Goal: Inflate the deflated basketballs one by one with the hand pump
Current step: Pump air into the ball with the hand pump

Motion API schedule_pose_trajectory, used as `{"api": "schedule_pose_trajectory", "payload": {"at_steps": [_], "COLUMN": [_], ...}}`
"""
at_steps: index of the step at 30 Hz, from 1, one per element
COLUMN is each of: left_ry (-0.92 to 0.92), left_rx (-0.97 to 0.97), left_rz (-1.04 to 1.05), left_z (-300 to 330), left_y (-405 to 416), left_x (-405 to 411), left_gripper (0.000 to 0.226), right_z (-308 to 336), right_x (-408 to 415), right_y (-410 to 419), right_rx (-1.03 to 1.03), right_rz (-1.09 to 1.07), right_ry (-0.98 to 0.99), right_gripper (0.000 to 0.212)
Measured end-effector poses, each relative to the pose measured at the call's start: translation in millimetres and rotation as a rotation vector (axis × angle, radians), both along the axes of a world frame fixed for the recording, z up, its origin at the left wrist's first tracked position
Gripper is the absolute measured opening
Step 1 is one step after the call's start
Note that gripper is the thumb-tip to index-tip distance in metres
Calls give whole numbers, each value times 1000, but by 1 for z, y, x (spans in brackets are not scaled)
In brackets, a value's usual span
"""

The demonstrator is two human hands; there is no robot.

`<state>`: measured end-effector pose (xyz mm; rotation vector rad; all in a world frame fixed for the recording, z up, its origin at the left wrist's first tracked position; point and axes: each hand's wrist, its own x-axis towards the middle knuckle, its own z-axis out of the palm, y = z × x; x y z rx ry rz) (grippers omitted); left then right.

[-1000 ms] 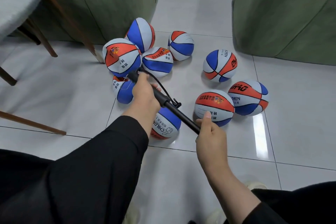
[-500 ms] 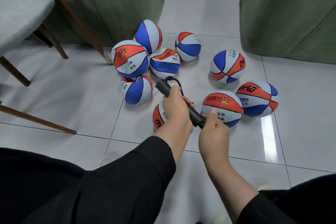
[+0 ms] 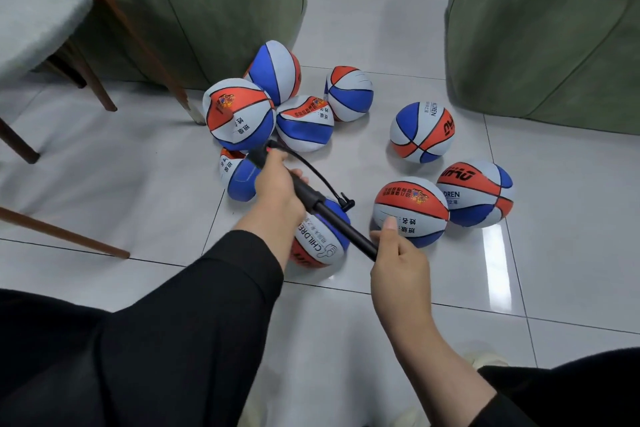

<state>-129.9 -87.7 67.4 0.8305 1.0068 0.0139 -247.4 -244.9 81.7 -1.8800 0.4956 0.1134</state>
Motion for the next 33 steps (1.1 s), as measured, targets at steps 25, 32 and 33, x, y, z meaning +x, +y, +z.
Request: {"api": "schedule_pose_trajectory", "payload": {"at_steps": [25, 32, 33], "left_ry": [21, 4, 4], "left_rx": [-32, 13, 17], "left_rz": [-78, -33, -29], "left_z": [2, 9, 9], "left_y": [-59, -15, -5], "left_x": [-26, 1, 6], "left_gripper": [20, 16, 16], "right_z": [-2, 5, 5], "right_x": [18, 4, 2], "right_y": [16, 3, 2], "right_rx": [6, 52, 42], "right_rz": [-14, -19, -14], "right_ry": [-15, -12, -15], "right_gripper": [57, 54, 55]}}
